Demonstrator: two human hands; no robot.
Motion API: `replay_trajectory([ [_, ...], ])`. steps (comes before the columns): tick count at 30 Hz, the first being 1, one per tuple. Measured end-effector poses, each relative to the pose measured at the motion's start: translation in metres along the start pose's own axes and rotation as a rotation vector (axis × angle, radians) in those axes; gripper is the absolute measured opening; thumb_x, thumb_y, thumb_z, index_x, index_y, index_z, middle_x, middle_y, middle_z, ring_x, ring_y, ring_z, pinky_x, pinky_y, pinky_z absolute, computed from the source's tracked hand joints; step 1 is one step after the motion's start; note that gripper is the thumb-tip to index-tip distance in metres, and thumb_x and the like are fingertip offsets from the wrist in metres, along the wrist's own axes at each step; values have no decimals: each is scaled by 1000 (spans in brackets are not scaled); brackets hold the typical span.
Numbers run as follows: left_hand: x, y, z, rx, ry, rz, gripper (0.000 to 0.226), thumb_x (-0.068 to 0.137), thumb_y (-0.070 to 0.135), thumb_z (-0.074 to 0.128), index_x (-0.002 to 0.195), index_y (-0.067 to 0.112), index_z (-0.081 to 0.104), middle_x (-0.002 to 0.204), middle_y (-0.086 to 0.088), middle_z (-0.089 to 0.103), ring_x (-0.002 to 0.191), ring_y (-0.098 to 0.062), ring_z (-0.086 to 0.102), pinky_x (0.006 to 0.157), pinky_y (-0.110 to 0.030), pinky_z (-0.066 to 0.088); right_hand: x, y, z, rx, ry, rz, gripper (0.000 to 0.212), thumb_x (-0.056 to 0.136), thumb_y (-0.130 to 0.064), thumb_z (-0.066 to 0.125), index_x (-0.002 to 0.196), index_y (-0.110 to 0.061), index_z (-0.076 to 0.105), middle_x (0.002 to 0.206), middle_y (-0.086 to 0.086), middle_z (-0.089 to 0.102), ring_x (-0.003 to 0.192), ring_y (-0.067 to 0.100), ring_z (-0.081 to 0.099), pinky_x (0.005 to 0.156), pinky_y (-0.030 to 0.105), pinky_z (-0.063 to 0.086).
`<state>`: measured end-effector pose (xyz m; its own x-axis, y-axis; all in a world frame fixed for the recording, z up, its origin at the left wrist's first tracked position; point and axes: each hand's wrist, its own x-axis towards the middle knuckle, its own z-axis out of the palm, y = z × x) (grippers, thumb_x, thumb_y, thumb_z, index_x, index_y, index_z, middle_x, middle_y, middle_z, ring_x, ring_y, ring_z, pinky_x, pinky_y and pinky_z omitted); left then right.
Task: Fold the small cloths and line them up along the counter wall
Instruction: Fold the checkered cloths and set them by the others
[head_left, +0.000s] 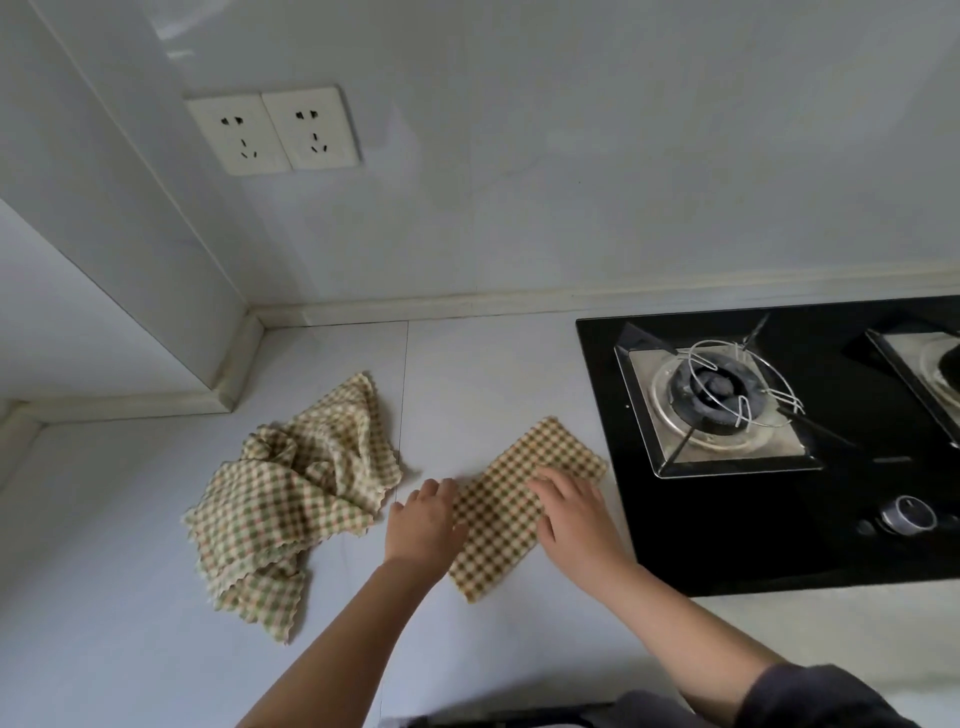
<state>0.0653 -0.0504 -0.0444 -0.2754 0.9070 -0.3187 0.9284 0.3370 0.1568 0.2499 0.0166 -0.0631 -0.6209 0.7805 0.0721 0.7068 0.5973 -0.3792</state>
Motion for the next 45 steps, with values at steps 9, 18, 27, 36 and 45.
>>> replay_trajectory([
  [9, -2, -2, 4, -436, -237, -244, 18, 79, 20, 56, 67, 21, 42, 70, 6, 46, 65, -11, 46, 55, -20, 37, -35, -7, -2, -54, -259, 26, 68, 89, -11, 47, 150, -24, 20, 160, -4, 3, 148, 16, -3, 118, 37, -2],
  [18, -23, -14, -8, -1537, -432, -459, 38, 82, -1, 68, 116, 1, 51, 96, -16, 70, 73, -22, 69, 58, -29, 56, -46, -22, 5, -59, -296, -65, 87, 90, -17, 47, 146, -21, -19, 157, -4, -17, 138, 12, -27, 111, 31, -22],
  [27, -40, -21, -10, -1759, -435, -435, 22, 96, 17, 54, 108, 0, 62, 86, -14, 70, 69, -20, 68, 62, -29, 58, -31, -38, 11, 326, -360, 21, 63, 96, -16, 48, 151, -26, 19, 159, -6, 11, 147, 12, 6, 118, 24, 8],
  [36, -38, -46, 38, -550, 202, 58, 53, 83, 2, 60, 132, 17, 48, 130, 2, 48, 113, -16, 52, 86, -20, 44, -26, -32, -4, 786, -443, 257, 51, 96, -2, 38, 133, -37, 46, 144, -14, 36, 134, 1, 28, 116, 22, 20],
  [45, -15, -6, 23, -531, 242, 371, 29, 80, 8, 61, 107, 16, 68, 96, 0, 73, 81, -15, 66, 66, -23, 50, -24, -27, -2, 915, -319, 450, 41, 95, -3, 43, 107, -38, 63, 111, -25, 61, 110, -10, 52, 93, 5, 38],
])
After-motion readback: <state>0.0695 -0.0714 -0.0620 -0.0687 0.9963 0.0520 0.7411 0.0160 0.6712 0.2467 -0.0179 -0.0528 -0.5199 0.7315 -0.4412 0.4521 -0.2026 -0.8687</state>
